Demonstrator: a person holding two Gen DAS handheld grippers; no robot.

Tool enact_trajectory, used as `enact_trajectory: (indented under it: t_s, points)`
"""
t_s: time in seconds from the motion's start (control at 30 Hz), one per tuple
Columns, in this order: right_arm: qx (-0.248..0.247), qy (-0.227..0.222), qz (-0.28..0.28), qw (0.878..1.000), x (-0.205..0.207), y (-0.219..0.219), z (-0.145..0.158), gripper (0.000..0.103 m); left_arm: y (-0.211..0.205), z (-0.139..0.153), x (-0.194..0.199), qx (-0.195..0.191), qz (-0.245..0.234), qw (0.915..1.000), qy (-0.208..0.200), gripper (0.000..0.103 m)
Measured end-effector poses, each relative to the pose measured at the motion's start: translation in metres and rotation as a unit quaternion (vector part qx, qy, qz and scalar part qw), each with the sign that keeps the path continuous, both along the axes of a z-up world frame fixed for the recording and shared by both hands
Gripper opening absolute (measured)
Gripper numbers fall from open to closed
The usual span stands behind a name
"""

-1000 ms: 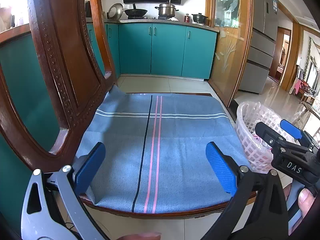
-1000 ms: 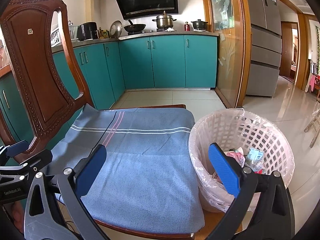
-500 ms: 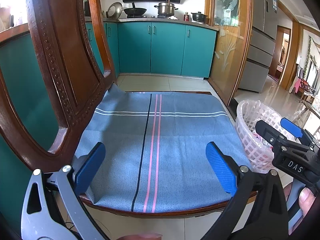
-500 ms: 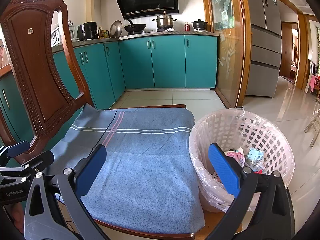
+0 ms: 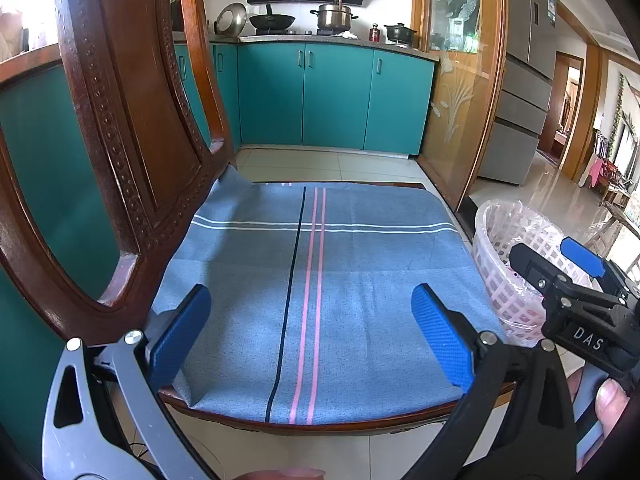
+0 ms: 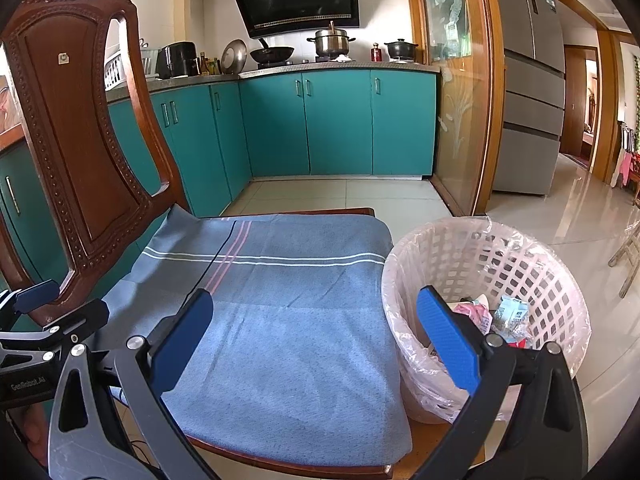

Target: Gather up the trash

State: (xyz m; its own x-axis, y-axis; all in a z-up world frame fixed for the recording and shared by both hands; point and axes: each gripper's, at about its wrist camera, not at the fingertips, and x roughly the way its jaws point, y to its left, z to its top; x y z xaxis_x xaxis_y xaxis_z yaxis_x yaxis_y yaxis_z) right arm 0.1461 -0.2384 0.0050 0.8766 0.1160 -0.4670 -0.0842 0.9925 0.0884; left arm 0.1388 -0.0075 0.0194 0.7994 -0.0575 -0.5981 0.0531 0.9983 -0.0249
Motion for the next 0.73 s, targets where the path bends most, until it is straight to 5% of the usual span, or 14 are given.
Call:
enact_trajectory:
  t_s: [0.73]
  points:
    - [-0.009,0.012,0.003,1.000,0.0021,0.0064,-0.0043,0.100,0.0074,-0.0020,0.0026,0.001,0.022,0.9997,0.009,0.100]
